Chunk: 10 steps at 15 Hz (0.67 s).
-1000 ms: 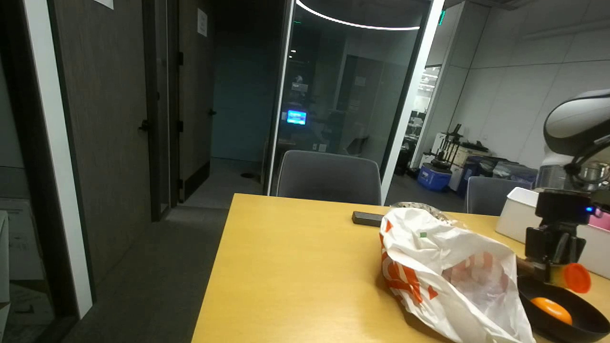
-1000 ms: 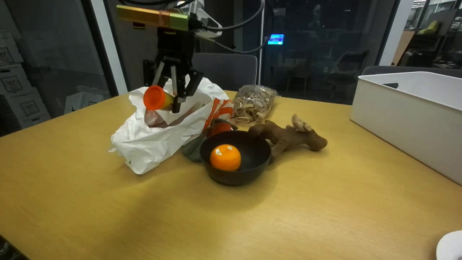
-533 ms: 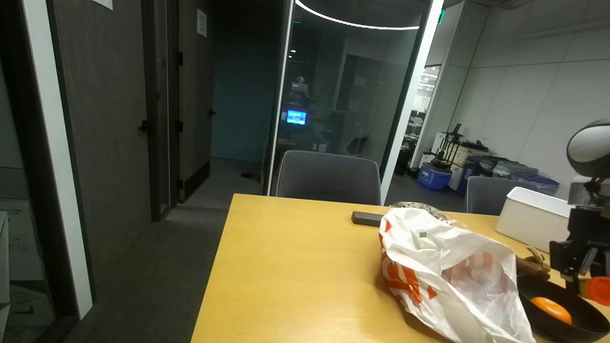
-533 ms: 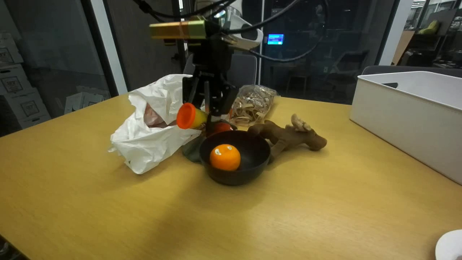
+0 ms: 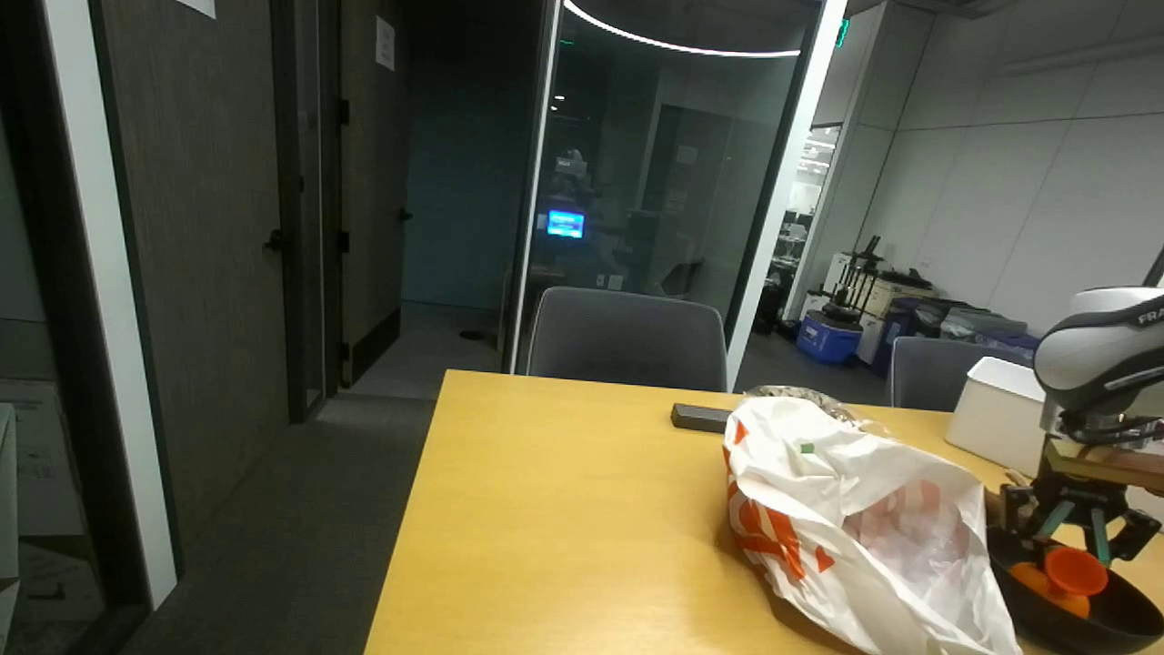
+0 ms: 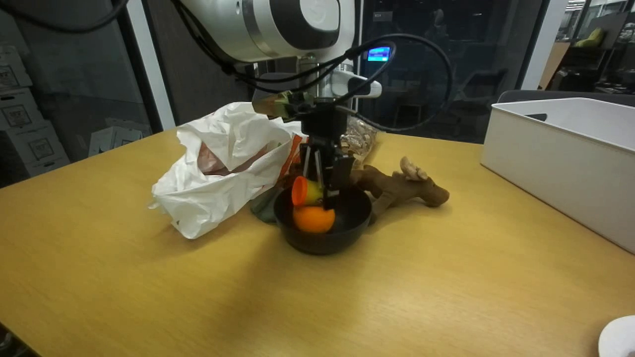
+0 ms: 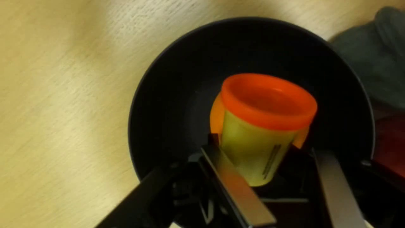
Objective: Remove the fruits and container from the plastic and put them in the bowl.
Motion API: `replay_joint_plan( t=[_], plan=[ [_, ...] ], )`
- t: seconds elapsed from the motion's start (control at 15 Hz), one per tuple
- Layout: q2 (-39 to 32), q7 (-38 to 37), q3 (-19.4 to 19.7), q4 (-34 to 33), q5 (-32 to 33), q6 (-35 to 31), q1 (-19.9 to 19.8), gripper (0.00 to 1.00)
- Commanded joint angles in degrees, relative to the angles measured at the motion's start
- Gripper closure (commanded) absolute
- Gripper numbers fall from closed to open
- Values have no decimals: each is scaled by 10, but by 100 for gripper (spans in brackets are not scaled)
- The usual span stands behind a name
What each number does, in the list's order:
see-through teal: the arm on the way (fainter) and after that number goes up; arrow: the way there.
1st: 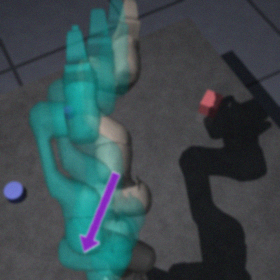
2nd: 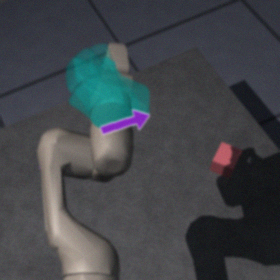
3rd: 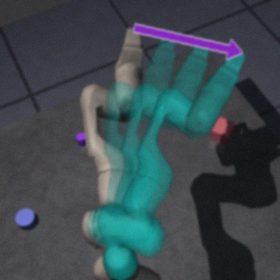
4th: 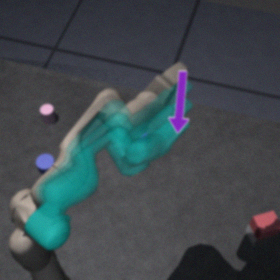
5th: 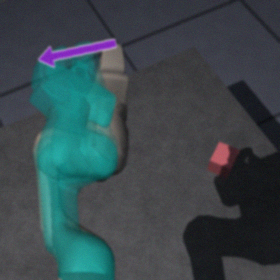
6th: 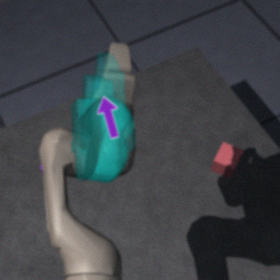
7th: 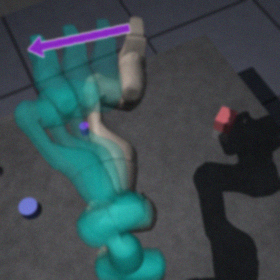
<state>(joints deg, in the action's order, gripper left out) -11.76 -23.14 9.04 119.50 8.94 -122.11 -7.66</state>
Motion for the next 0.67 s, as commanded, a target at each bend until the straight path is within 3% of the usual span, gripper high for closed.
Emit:
replay_joint_plan(
  t=[0.0,0.13,0.27,0.6],
  plan=[
    [-4,-90,15,-3,21,-30,15,26],
    [21,-90,14,13,4,-41,11,10],
    [48,-35,3,30,-49,-56,1,0],
    [95,101,-30,55,-144,-67,16,0]
  ],
)
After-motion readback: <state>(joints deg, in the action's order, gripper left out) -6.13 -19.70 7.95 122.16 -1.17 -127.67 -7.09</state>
